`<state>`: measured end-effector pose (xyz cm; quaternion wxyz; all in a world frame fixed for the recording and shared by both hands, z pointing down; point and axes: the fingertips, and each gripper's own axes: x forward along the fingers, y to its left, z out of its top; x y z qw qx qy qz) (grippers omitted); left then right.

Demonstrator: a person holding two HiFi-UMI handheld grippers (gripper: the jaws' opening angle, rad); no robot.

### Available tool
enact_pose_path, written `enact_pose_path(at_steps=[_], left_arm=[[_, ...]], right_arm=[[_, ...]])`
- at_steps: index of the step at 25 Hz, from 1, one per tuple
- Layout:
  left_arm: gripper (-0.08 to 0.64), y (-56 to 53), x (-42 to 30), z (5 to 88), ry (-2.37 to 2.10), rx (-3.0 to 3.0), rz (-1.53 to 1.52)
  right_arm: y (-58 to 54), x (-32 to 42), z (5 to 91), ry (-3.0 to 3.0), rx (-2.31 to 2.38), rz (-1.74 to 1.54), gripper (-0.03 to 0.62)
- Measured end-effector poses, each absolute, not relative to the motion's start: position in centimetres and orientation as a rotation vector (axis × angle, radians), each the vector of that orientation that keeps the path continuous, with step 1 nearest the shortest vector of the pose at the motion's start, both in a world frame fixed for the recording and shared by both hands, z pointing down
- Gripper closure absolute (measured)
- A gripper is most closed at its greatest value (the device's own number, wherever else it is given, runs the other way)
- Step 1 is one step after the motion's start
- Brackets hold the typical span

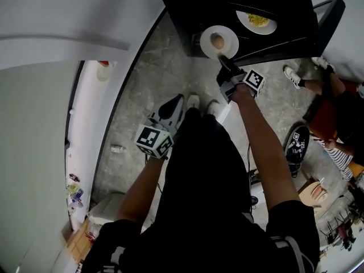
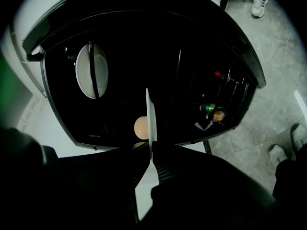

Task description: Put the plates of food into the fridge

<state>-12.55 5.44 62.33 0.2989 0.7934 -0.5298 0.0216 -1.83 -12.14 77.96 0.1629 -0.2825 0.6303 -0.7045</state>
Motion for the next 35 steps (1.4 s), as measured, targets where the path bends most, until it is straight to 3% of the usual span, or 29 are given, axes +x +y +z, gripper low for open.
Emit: enact_pose_path(at_steps=[35], left_arm=[[0.538, 3.5, -13.7, 64.9, -1.426, 2.052, 0.057]], right_arm=[[-19.8, -6.3, 83.8, 1.752, -0.870, -2.008, 0.558]])
